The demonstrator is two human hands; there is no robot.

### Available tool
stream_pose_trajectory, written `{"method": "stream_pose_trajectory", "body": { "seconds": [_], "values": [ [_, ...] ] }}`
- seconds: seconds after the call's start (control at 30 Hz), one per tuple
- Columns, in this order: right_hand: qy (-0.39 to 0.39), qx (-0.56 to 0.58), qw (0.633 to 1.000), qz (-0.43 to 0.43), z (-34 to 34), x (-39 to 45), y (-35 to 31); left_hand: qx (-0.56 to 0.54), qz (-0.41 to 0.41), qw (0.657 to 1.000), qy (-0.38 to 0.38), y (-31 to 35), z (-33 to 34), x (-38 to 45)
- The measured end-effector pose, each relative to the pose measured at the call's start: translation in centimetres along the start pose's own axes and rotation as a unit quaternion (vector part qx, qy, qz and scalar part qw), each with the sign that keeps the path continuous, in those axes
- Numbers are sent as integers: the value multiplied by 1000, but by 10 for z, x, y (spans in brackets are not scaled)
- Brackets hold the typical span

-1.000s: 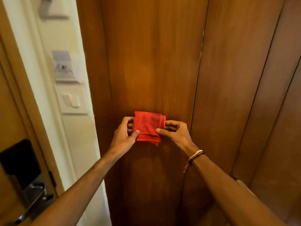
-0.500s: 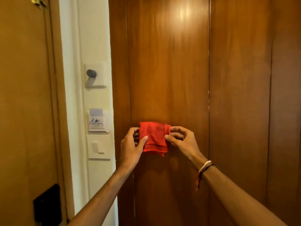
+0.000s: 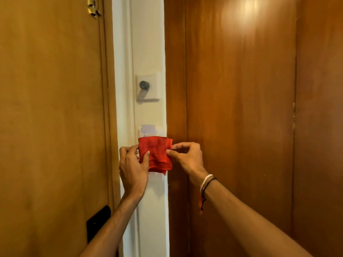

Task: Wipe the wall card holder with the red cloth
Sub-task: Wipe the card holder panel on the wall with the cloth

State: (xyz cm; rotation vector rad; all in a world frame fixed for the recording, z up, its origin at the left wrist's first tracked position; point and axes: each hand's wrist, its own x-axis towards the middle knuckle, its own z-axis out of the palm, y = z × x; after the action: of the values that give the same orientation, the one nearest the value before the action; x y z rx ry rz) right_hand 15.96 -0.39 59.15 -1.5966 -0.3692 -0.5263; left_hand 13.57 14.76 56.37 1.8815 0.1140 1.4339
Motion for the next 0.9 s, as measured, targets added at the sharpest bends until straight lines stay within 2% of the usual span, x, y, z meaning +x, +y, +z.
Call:
{"method": "stream_pose_trajectory", "body": {
  "seconds": [0.13,0.23,0.33,0.43,0.5,0.53,0.6,0.7,0.8,0.9],
  "values": [
    [-7,-56,998,-11,27,17,-1,14,-15,1000,-12,-21,9,26],
    [14,-185,981,-54,23,20,-4,9,8,1000,2,-25,16,28],
    [55,-346,919,-182,3,21,-5,72,98,992,23,-25,17,17],
    [130,-482,800,-331,-27,32,2,105,155,982,-11,-28,25,8],
    [164,-540,736,-374,-46,44,10,104,153,982,-29,-32,33,-1],
    [164,-562,716,-381,-56,50,15,106,155,981,-47,-33,37,-7],
    [150,-596,687,-388,-68,58,27,121,175,974,-81,-35,43,-22],
    [149,-631,645,-404,-73,66,45,132,192,970,-66,-35,50,-13],
    [164,-631,634,-417,-71,72,53,153,174,972,-43,-30,57,0],
    [169,-625,633,-424,-71,73,54,175,188,965,-55,-37,63,-20]
  ]
}}
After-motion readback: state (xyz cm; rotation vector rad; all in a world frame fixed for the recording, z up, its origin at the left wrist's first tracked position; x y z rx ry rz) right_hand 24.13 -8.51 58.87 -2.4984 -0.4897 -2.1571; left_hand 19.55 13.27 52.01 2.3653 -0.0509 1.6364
